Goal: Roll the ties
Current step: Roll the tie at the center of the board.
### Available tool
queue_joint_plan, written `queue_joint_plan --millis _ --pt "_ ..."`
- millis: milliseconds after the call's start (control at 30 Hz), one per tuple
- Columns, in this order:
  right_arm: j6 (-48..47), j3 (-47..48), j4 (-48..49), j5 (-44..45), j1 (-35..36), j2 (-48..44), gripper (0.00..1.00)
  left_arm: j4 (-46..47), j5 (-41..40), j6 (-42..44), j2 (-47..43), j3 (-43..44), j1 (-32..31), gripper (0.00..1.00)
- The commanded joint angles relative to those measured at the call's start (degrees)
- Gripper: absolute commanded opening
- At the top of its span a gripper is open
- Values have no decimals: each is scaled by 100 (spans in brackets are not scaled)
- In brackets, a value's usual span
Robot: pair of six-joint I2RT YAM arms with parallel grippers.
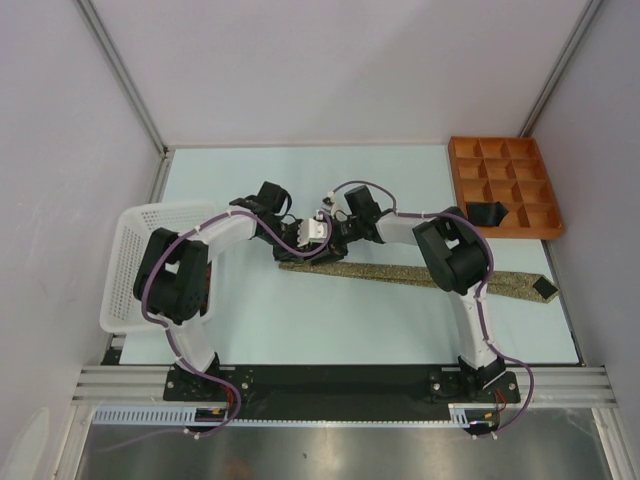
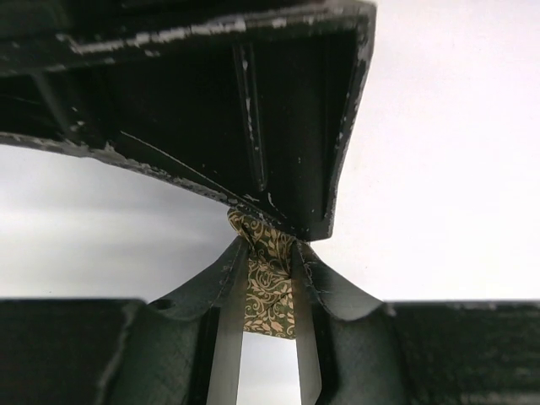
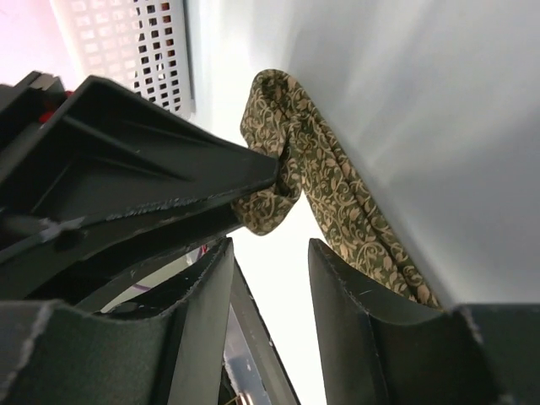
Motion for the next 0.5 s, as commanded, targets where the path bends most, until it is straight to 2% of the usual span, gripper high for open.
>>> queue_joint_plan --millis 0,167,333,433,467 --pt "288 129 450 63 60 89 45 132 364 -68 7 125 -51 31" --pt "421 120 601 36 60 168 40 149 347 -51 25 73 -68 30" --pt "561 24 811 -16 69 160 40 167 338 37 -28 -59 -112 30" --pt "544 23 838 19 77 195 28 210 311 46 -72 -121 -156 32" --pt "483 41 768 27 78 212 17 219 311 20 -81 -130 -156 37"
